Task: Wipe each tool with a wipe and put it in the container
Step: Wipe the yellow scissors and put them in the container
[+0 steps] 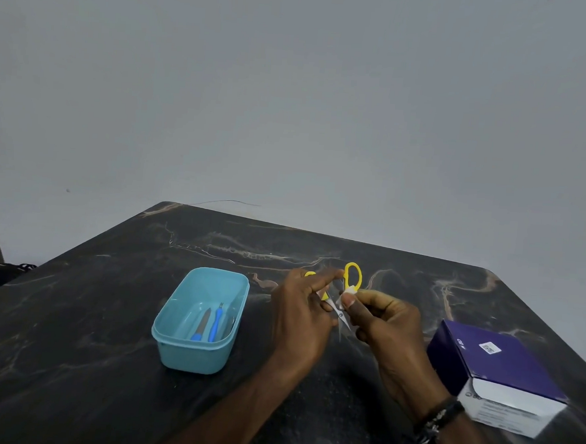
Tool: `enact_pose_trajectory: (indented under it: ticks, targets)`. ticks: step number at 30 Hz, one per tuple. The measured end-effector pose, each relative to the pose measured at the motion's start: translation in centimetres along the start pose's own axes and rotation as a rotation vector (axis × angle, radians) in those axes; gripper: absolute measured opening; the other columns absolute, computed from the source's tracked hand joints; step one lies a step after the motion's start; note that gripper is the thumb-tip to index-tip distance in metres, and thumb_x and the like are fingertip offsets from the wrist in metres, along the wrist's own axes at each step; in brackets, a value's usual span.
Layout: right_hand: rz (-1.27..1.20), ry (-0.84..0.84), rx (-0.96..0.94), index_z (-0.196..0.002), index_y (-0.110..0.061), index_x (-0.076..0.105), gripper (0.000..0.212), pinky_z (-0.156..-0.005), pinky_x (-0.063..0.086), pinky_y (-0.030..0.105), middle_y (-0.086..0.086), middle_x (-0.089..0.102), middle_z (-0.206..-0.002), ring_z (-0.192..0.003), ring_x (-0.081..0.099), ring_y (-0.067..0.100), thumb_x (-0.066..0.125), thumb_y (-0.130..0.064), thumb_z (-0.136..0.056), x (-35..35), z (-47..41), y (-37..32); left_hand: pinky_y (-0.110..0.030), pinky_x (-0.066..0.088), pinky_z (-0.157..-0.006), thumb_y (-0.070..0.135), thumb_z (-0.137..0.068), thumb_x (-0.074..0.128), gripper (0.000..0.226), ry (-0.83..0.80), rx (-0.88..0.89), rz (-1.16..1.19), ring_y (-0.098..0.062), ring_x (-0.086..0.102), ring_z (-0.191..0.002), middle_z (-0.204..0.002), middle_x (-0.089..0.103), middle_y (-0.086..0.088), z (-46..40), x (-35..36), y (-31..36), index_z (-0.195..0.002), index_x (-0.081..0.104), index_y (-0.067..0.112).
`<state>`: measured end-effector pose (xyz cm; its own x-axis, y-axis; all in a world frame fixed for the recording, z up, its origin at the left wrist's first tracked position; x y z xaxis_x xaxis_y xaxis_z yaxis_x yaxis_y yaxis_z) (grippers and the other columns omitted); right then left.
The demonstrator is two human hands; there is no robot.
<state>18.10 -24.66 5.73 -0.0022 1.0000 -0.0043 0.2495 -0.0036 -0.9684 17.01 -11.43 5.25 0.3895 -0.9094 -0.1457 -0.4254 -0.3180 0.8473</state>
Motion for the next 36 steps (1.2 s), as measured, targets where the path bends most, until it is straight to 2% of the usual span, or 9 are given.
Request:
enact_pose_trajectory:
  ticks: [3, 6, 10, 13, 17, 25, 27, 30, 36]
  targets:
    - [0.037, -0.057, 0.025, -0.085, -0.002, 0.074, 0.011, -0.05, 0.043, 0.015, 0.001, 0.07, -0.065, -0.051, 0.056, 0.0, 0.068, -0.012, -0.085, 0.3, 0.2, 0.2, -0.044, 0.06, -0.069, -0.009, -0.08, 0.062, 0.049, 0.018, 0.0, 0.015, -0.025, 0.065, -0.087, -0.098, 0.059, -0.005, 0.0, -0.2, -0.1, -0.112, 0.071, 0.028]
    - [0.062, -0.084, 0.036, -0.086, -0.003, 0.075, 0.011, -0.049, 0.041, 0.014, -0.001, 0.07, -0.063, -0.05, 0.056, -0.001, 0.068, -0.012, -0.085, 0.4, 0.1, 0.3, -0.042, 0.06, -0.072, -0.01, -0.075, 0.068, 0.053, 0.016, -0.002, -0.01, -0.023, 0.065, -0.089, -0.1, 0.062, -0.005, -0.1, -0.3, -0.2, -0.112, 0.071, 0.029]
    - [0.012, 0.003, 0.014, -0.086, -0.005, 0.075, 0.01, -0.051, 0.043, 0.015, 0.001, 0.071, -0.068, -0.053, 0.058, 0.001, 0.07, -0.013, -0.083, -0.1, 0.0, 0.0, -0.045, 0.06, -0.068, -0.009, -0.079, 0.064, 0.052, 0.0, -0.018, 0.031, -0.025, 0.065, -0.085, -0.098, 0.06, -0.003, 0.0, 0.0, -0.3, -0.11, 0.071, 0.032]
    - [-0.046, 0.071, 0.024, -0.087, -0.008, 0.075, 0.01, -0.048, 0.042, 0.018, -0.002, 0.068, -0.064, -0.05, 0.053, 0.0, 0.071, -0.016, -0.083, -0.5, -0.1, 0.1, -0.045, 0.06, -0.067, -0.009, -0.079, 0.061, 0.054, -0.012, -0.03, 0.053, -0.026, 0.065, -0.082, -0.096, 0.059, 0.0, -0.1, 0.2, -0.5, -0.109, 0.068, 0.036]
    - [-0.035, 0.1, 0.019, -0.085, -0.01, 0.076, 0.008, -0.05, 0.042, 0.02, -0.005, 0.066, -0.06, -0.051, 0.051, 0.002, 0.071, -0.016, -0.083, -1.0, -0.3, 0.1, -0.043, 0.061, -0.066, -0.014, -0.073, 0.065, 0.059, -0.022, -0.043, 0.024, -0.024, 0.065, -0.083, -0.101, 0.059, -0.002, 0.0, 0.4, -0.8, -0.11, 0.072, 0.032]
    - [0.012, 0.025, 0.05, -0.079, -0.007, 0.076, 0.016, -0.049, 0.037, 0.023, 0.011, 0.06, -0.068, -0.056, 0.045, 0.011, 0.071, -0.021, -0.083, -0.7, -0.3, 0.3, -0.044, 0.061, -0.067, -0.015, -0.076, 0.059, 0.057, -0.016, -0.016, -0.001, -0.024, 0.066, -0.087, -0.1, 0.059, -0.004, 0.0, 0.4, -0.9, -0.111, 0.072, 0.028]
    - [0.004, 0.049, 0.041, -0.078, -0.007, 0.076, 0.016, -0.049, 0.036, 0.025, 0.013, 0.06, -0.069, -0.057, 0.043, 0.013, 0.071, -0.021, -0.083, -0.9, -0.4, 0.3, -0.043, 0.061, -0.067, -0.015, -0.077, 0.059, 0.057, -0.03, 0.002, -0.023, -0.023, 0.066, -0.088, -0.1, 0.059, -0.005, 0.0, 0.4, -0.7, -0.111, 0.072, 0.029]
    - [-0.002, 0.091, 0.026, -0.077, -0.01, 0.075, 0.013, -0.05, 0.035, 0.027, 0.014, 0.059, -0.07, -0.058, 0.042, 0.017, 0.07, -0.02, -0.084, -1.1, -0.6, 0.3, -0.045, 0.061, -0.064, -0.014, -0.075, 0.064, 0.06, -0.055, 0.024, -0.053, -0.024, 0.065, -0.079, -0.092, 0.059, -0.004, -0.1, 0.5, -0.7, -0.11, 0.069, 0.035]
    - [0.046, 0.084, -0.026, -0.078, -0.015, 0.075, 0.012, -0.051, 0.038, 0.026, 0.014, 0.059, -0.069, -0.061, 0.045, 0.018, 0.069, -0.02, -0.086, -1.5, -0.8, 0.1, -0.043, 0.059, -0.067, -0.009, -0.08, 0.061, 0.051, -0.064, 0.074, -0.11, -0.021, 0.063, -0.078, -0.089, 0.061, -0.005, 0.1, 0.3, 0.0, -0.11, 0.072, 0.03]
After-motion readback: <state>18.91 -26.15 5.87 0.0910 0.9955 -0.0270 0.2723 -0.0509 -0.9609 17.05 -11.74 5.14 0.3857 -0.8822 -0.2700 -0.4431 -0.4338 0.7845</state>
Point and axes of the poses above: each hand's wrist, its own z-axis away from the middle knuckle, its own x-axis out of the palm, y = z × x, the point moved 4 cm from there along -z, towards the middle knuckle
